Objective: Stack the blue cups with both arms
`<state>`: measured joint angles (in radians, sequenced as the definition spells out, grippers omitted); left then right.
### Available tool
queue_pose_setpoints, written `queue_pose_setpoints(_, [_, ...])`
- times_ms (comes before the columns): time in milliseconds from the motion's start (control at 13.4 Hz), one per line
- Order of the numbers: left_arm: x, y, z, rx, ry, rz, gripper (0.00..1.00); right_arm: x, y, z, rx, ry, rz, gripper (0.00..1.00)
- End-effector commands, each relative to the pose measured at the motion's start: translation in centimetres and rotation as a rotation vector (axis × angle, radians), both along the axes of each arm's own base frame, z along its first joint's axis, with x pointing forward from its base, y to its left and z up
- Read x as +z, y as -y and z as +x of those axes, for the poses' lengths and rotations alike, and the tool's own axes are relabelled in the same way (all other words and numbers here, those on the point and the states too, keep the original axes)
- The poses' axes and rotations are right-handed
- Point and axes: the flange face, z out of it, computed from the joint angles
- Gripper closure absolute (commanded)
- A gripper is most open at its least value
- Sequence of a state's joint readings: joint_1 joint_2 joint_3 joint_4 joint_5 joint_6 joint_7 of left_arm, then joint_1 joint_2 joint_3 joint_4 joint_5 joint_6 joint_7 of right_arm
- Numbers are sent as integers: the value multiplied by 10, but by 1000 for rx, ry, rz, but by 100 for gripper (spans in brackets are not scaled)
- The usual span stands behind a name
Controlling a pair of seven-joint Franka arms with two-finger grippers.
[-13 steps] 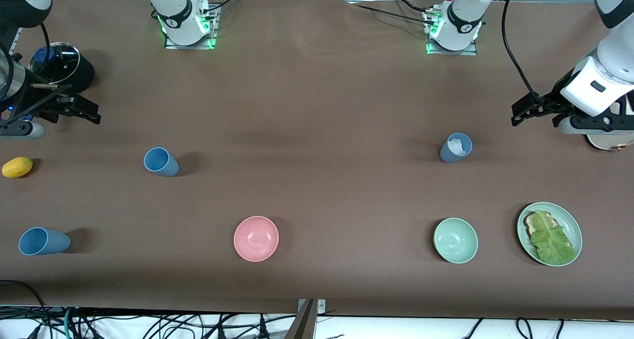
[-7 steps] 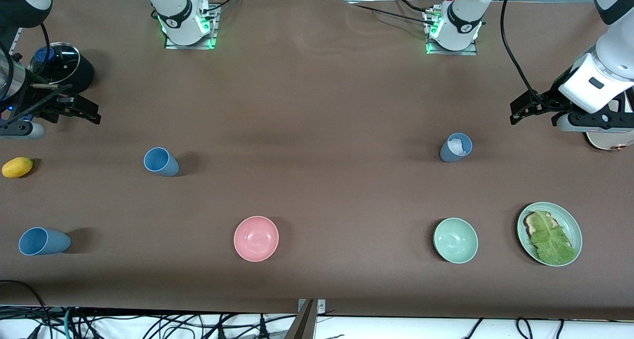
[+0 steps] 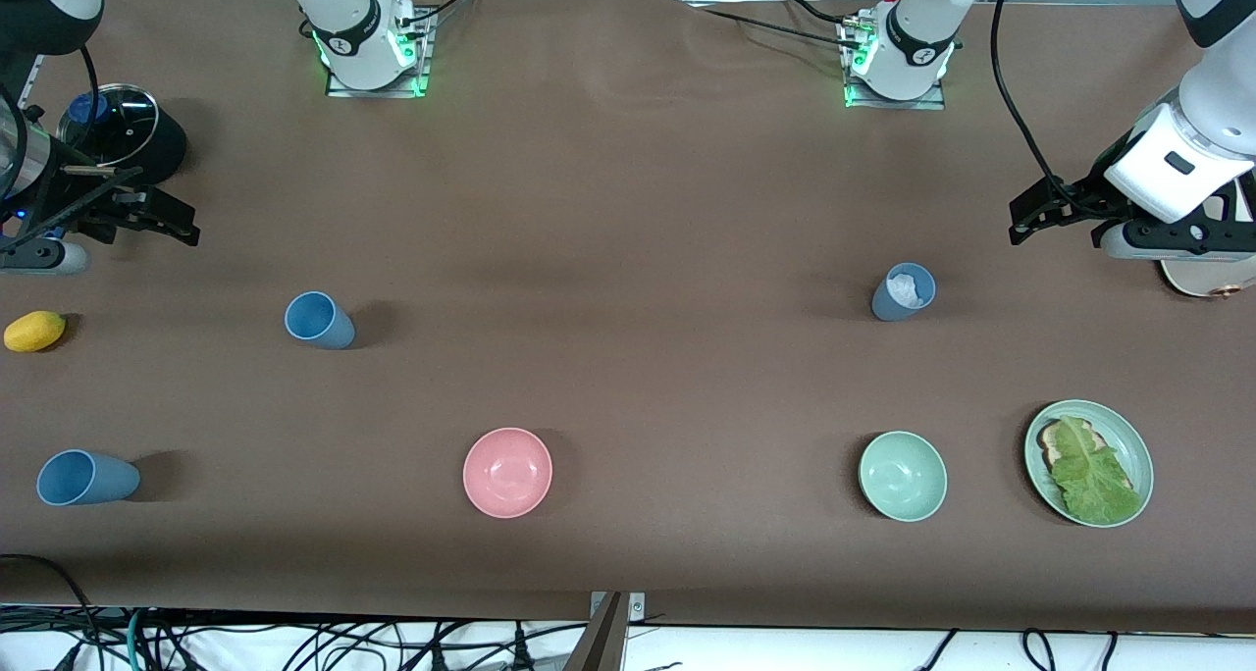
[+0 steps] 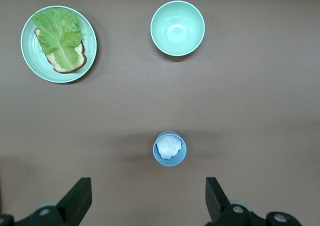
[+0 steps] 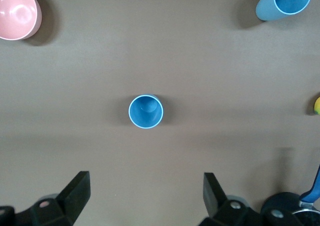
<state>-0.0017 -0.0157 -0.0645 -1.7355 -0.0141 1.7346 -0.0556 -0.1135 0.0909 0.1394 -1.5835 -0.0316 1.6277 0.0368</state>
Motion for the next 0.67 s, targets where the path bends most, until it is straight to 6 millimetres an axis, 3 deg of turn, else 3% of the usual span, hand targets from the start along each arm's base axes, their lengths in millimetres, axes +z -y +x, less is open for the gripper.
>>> queue_pose_setpoints(0, [7, -2, -5, -10, -2, -17, 0, 2, 0, -1, 3, -2, -1, 0])
queue_pose_setpoints(299, [-5, -4, 0, 25, -25, -17, 0, 0, 1, 0, 6, -5, -1, 0])
queue_pose_setpoints(598, [-17, -7, 3, 31, -50, -15, 0, -22, 3, 6, 29, -50, 3, 0])
